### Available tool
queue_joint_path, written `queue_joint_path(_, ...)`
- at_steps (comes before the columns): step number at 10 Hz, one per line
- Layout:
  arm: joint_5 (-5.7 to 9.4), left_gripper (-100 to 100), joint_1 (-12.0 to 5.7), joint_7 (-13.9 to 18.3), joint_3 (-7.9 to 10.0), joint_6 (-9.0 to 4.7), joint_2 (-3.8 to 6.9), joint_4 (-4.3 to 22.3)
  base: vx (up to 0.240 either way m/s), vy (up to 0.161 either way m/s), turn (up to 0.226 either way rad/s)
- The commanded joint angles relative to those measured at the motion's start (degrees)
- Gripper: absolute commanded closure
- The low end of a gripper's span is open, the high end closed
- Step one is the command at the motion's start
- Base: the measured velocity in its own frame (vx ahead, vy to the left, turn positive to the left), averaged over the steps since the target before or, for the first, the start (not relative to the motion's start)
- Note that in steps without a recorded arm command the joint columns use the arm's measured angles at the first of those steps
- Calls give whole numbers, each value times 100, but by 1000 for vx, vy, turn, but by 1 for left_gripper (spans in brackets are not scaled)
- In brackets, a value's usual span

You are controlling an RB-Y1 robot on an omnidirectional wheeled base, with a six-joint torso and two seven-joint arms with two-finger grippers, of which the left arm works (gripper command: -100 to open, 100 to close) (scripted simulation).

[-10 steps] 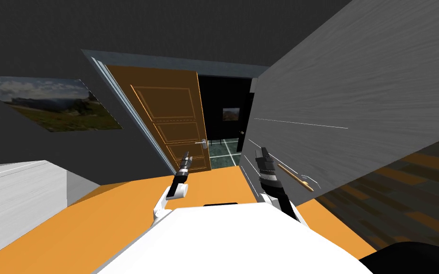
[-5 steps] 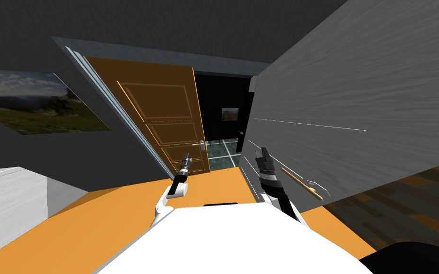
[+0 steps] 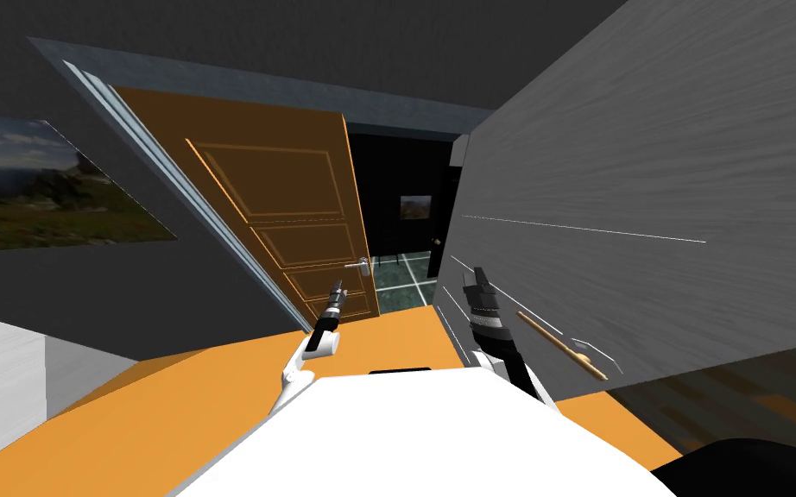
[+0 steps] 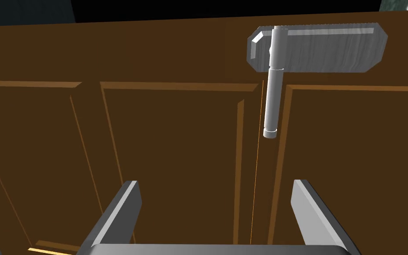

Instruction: Pull the door open

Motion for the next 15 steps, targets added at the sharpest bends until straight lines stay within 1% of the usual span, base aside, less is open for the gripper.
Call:
queue_joint_path(1,-1,-100,-79,-16,30,31,-3,178,85,0,-40)
queue_joint_path(5,16,-100,-243,-11,101,84,48,570,103,4,-34)
queue_joint_path(11,37,-100,-445,-5,189,149,109,1051,98,11,-25)
queue_joint_path(12,42,-100,-494,-4,210,164,124,1167,135,18,-27)
queue_joint_path(13,36,-100,-467,-10,199,157,105,1096,62,8,-7)
queue_joint_path(14,92,-100,-443,72,280,81,240,1219,114,-8,-133)
queue_joint_path(15,110,-100,-434,99,305,56,283,1255,165,-11,-142)
